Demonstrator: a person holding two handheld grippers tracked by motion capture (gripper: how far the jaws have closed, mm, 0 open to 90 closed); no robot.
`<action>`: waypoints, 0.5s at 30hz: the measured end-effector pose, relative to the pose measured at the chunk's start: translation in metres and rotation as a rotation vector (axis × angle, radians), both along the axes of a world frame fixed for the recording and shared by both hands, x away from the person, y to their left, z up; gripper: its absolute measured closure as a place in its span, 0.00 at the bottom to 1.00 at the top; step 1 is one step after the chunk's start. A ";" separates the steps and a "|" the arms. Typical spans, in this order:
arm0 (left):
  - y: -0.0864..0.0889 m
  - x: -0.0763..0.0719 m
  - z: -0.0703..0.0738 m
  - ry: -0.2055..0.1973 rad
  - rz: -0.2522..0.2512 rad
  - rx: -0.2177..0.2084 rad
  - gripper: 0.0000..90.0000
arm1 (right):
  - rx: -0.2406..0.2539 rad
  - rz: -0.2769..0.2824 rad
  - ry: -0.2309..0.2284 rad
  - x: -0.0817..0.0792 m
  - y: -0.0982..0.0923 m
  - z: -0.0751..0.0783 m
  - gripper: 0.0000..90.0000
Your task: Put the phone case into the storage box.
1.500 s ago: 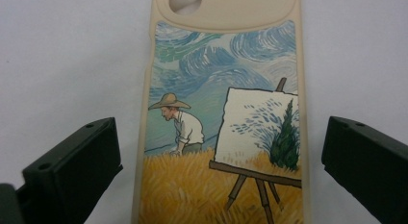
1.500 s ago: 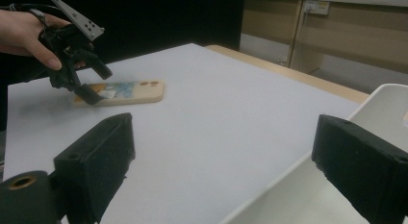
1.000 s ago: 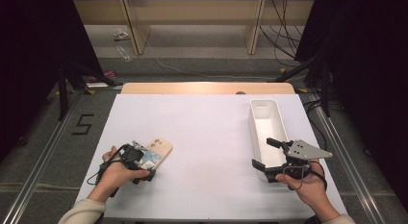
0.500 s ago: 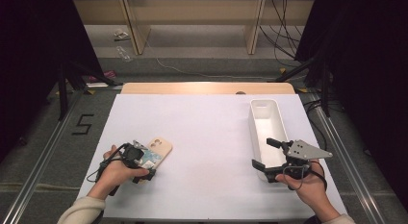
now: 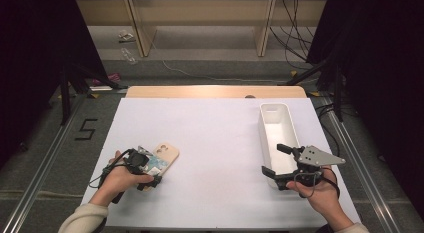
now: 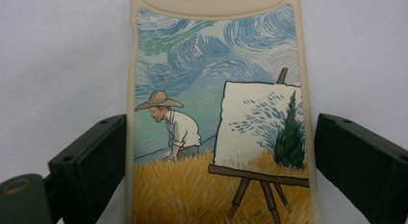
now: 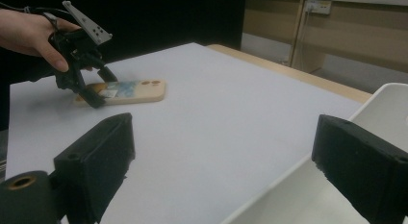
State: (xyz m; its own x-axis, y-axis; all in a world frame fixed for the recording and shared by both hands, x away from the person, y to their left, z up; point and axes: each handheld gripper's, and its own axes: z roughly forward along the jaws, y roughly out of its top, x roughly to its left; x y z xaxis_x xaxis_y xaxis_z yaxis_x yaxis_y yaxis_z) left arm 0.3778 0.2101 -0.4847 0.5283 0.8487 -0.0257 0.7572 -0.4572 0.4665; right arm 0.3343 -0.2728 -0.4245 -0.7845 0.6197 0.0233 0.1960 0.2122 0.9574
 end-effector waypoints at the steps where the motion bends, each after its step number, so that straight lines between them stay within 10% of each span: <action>1: 0.000 0.000 0.000 -0.001 0.003 -0.004 0.09 | -0.001 0.001 0.001 0.000 0.000 0.000 0.10; 15: 0.000 -0.001 0.001 -0.005 0.006 -0.002 0.12 | 0.002 0.001 0.000 0.000 0.000 0.000 0.10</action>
State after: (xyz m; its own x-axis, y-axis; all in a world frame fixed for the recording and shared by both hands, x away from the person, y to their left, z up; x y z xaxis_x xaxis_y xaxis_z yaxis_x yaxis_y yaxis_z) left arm 0.3766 0.2096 -0.4838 0.5233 0.8518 -0.0252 0.7578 -0.4516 0.4709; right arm 0.3340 -0.2731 -0.4242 -0.7848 0.6192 0.0244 0.1958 0.2105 0.9578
